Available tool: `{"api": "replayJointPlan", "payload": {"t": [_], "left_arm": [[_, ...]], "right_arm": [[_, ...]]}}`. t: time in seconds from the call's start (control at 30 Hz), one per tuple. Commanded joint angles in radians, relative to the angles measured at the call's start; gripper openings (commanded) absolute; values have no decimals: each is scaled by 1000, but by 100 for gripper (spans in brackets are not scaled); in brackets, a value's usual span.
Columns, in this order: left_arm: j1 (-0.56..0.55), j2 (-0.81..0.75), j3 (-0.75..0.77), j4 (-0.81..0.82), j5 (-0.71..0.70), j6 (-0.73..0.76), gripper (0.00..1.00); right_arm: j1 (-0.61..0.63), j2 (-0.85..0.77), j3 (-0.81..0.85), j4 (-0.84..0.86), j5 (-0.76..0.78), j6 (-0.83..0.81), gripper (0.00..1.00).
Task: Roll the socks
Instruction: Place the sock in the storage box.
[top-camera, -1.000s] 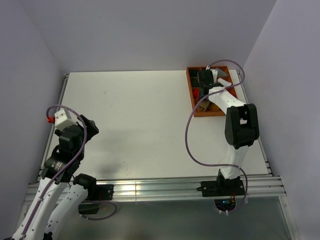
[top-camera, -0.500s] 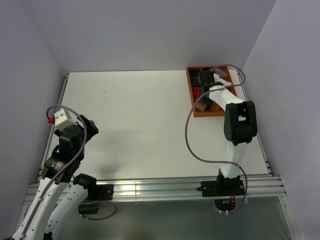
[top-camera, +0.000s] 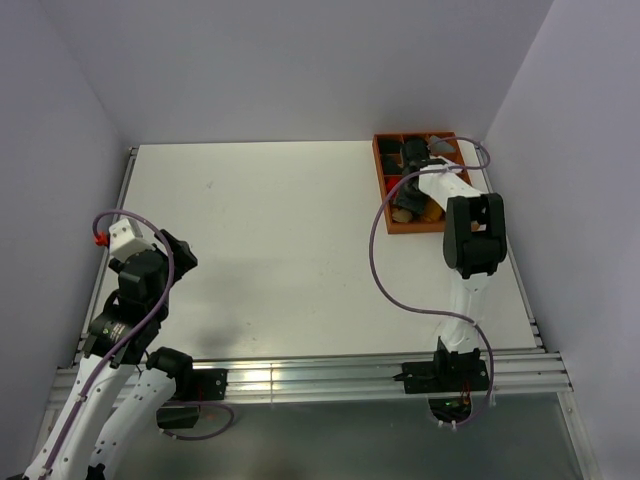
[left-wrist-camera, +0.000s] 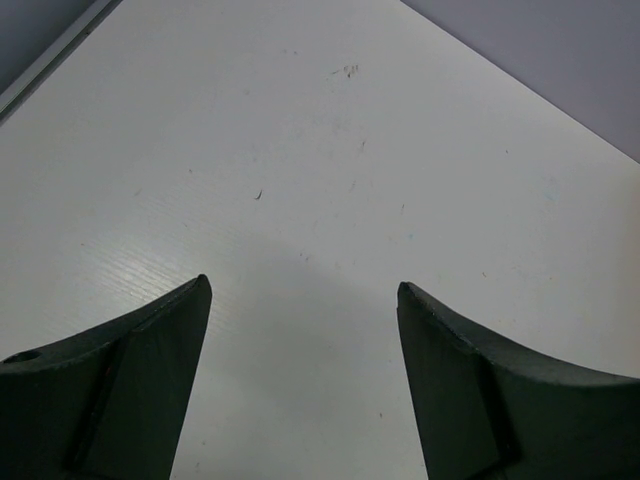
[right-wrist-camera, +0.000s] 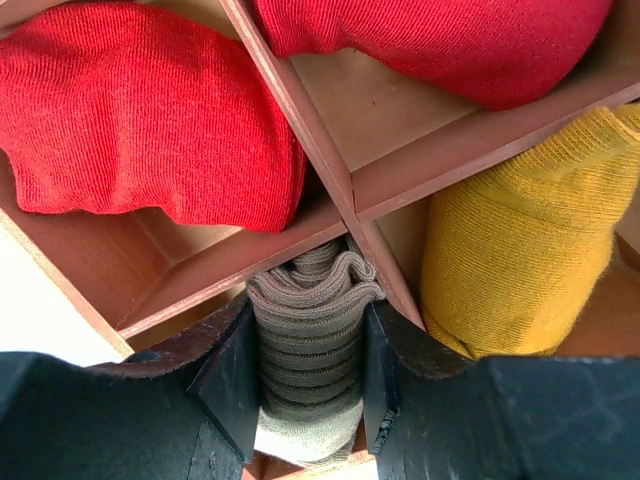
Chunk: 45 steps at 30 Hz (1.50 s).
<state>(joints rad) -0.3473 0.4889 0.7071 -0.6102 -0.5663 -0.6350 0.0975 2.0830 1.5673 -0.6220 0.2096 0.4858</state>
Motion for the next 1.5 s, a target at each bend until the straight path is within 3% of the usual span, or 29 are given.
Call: {"api": "replayJointPlan", "payload": {"t": [0.0,0.07,0.2,0.4,0.6,1.0,1.47], "left_arm": [[5,5,5,18,-18,17,81],[5,7,6,18,-18,17,81],[4,13,6,17,-18,15,81],[5,14,6,18,-15,18,81],[5,14,6,13,-17,14,81],[5,7,5,13,-17,14,81],[5,7,5,13,-17,12,81]], "right_arm": [[-24,54,48,-122,-39,1,1],[-27,66,72,-162,-62,-15,4],[-28,46,45,-160,-107,-21,25],[-28,28,23,-170,-119,-23,46],[-28,0,39,-177,-133,-27,61],[-28,-87,79,-182,-76,-12,66],[-32,-135,43,-136,-93,7,62]]}}
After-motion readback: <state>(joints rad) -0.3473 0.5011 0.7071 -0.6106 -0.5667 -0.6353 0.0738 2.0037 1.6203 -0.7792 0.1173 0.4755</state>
